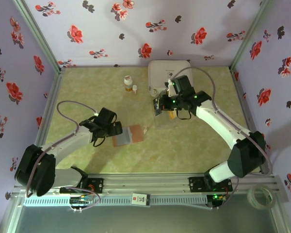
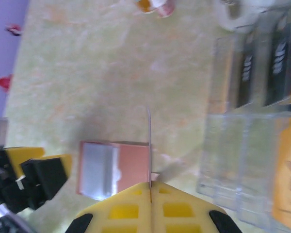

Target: Put the credit cards into the card holder

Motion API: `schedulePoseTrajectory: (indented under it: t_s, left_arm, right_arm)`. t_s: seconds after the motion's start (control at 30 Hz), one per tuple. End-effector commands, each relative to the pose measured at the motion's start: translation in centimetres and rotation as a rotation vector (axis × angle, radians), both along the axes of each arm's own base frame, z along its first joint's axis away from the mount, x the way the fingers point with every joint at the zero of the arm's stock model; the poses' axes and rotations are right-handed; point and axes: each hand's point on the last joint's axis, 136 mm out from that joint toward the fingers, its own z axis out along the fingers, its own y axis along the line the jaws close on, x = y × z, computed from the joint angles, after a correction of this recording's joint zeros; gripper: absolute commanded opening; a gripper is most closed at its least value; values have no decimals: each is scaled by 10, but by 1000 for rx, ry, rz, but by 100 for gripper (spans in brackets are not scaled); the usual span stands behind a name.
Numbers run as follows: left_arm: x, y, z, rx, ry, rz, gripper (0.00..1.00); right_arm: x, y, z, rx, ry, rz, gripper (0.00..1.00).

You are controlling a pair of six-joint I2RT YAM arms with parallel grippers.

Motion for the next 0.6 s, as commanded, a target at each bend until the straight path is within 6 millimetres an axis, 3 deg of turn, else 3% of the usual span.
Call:
schedulePoseTrajectory:
  t_s: [0.0,0.3,0.57]
  left_arm:
    - [-10,5,-4,30,14,-17,100]
    - [-20,6,-17,61,16,-22,100]
    - [-24,4,-23,97,21,-42,100]
  right_arm:
    - [-9,42,0,225,32,29,0]
    - [-40,97,-72,243,97,86,0]
    - [-50,108,-112,231,126,109,0]
